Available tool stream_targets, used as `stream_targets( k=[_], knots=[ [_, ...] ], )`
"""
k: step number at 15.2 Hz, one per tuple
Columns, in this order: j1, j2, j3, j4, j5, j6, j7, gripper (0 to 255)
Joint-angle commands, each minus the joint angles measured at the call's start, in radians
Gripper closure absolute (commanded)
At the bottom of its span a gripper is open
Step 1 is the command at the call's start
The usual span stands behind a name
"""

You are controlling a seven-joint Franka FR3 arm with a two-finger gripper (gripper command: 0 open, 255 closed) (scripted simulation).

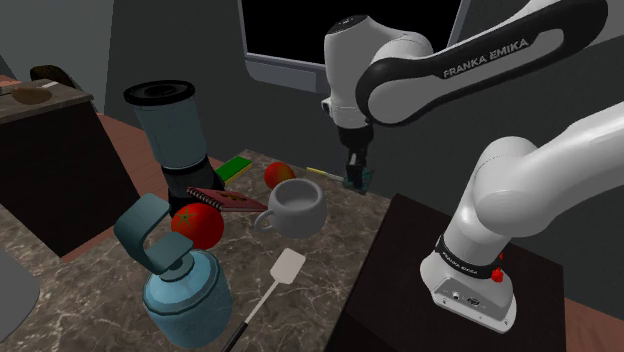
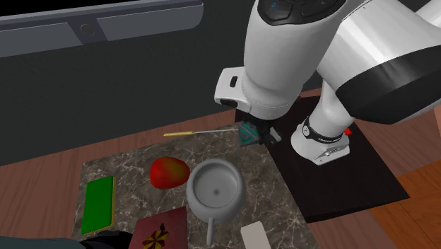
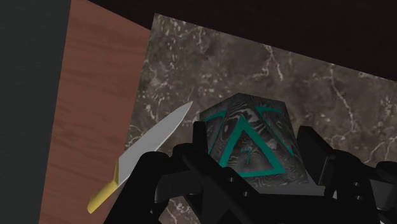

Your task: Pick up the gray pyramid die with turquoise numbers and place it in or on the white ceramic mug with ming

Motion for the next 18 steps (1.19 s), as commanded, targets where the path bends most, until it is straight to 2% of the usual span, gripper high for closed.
stream_targets(
  k=[1,10,18],
  knots=[
    [0.001,-0.015,-0.004,0.018,0.000,-0.033,-0.006,255],
    [-0.001,-0.049,-0.016,0.114,-0.003,-0.161,-0.027,255],
    [-0.003,0.265,0.097,0.386,0.014,-0.135,0.105,255]
  ],
)
